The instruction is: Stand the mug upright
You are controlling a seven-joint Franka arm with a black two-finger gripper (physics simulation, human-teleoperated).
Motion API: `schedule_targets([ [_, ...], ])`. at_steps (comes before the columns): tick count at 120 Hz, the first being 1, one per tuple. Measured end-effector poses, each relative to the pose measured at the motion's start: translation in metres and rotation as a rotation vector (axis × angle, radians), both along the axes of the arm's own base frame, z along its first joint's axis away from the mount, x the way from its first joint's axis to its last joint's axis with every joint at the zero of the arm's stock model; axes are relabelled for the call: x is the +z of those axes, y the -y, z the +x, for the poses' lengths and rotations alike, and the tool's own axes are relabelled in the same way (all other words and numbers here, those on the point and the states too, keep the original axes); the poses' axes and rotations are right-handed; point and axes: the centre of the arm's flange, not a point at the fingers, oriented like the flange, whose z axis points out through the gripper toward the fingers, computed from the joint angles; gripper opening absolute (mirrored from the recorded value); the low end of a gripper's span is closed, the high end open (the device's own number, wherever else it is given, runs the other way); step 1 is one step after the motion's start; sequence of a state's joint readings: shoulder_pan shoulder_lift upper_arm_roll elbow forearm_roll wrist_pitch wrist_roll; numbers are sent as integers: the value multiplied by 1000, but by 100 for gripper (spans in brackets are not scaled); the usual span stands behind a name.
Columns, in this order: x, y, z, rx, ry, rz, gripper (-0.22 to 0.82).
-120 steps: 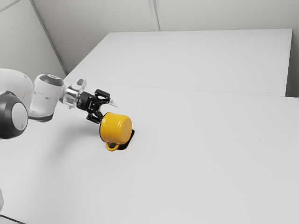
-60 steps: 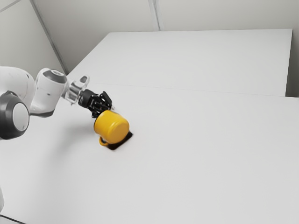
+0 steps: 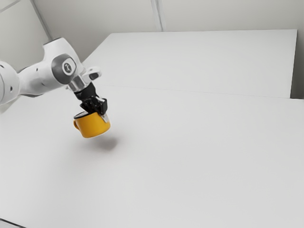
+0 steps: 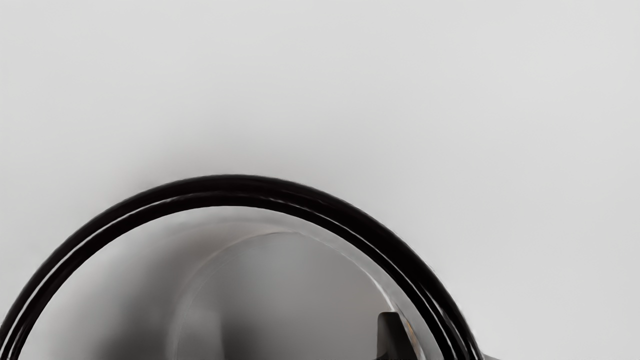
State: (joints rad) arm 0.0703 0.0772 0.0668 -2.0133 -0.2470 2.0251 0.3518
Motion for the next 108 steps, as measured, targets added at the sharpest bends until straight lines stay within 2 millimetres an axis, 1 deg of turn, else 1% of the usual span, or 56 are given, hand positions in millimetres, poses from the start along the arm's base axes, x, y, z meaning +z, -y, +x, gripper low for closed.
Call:
schedule_targets([
  [9,-4,16,-14,-12,44,40,-15],
  [22,-4,41,-22,-17,104,74,-15],
  [29,-5,54,-22,-19,132,85,-15],
  [47,-16,85,-24,-16,182,97,-16],
  [55,-21,95,-24,-11,189,98,-16],
  [72,-43,110,-21,1,170,97,-16],
  [78,-48,112,-20,10,164,98,-16],
  [84,-54,107,-19,30,155,99,-16],
  [101,-63,72,-16,121,140,104,-16],
  [103,-63,70,-15,128,139,103,-14],
  [108,-64,67,-15,138,137,99,-5],
])
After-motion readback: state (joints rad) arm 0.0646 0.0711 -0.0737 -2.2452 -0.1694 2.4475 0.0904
